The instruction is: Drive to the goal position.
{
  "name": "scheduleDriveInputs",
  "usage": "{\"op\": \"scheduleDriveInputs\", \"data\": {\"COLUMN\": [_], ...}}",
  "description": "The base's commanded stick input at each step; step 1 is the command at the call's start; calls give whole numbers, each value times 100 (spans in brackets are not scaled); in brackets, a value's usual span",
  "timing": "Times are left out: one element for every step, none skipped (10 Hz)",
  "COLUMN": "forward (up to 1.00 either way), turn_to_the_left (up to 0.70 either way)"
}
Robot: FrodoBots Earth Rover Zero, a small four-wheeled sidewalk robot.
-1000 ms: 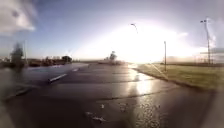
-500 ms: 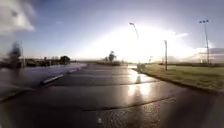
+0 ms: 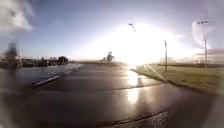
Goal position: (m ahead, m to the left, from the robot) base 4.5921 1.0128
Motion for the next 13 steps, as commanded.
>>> {"op": "scheduleDriveInputs", "data": {"forward": [70, 70, 70, 70, 70, 70, 70, 70, 70, 70, 70, 70, 70], "turn_to_the_left": [0, 0, 0, 0, 0, 0, 0, 0, 0, 0, 0, 0, 0]}}
